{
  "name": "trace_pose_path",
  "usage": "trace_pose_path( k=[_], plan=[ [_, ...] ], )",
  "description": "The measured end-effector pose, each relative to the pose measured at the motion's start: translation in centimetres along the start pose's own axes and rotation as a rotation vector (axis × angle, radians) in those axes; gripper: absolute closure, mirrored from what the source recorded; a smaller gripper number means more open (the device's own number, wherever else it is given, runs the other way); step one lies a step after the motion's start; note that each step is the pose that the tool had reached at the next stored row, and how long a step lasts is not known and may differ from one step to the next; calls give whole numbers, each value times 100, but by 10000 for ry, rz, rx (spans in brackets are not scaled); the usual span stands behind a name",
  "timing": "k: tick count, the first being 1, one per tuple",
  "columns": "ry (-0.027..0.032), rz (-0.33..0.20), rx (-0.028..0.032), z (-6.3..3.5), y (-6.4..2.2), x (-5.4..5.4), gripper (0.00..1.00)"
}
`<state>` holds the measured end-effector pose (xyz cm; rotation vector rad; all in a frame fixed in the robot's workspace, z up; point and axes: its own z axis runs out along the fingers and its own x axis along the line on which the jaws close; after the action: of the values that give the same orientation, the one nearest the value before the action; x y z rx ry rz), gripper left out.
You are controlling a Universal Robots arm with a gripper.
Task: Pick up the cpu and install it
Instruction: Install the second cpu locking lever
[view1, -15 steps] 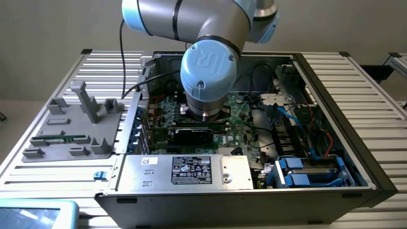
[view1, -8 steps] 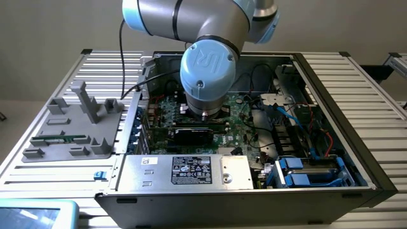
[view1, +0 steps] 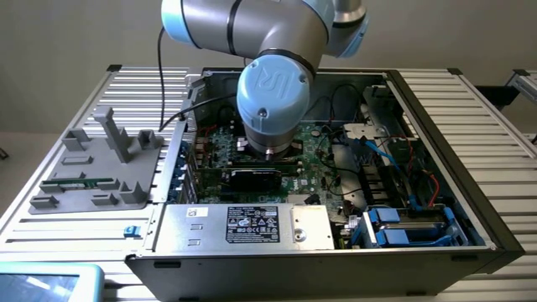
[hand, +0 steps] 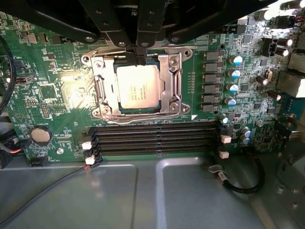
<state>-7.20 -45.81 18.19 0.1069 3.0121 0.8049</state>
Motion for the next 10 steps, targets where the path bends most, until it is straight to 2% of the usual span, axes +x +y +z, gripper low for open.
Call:
trace_pose_path(
  k=[10],
  plan=[
    [0, 0, -9, 23, -9, 18, 91]
  ],
)
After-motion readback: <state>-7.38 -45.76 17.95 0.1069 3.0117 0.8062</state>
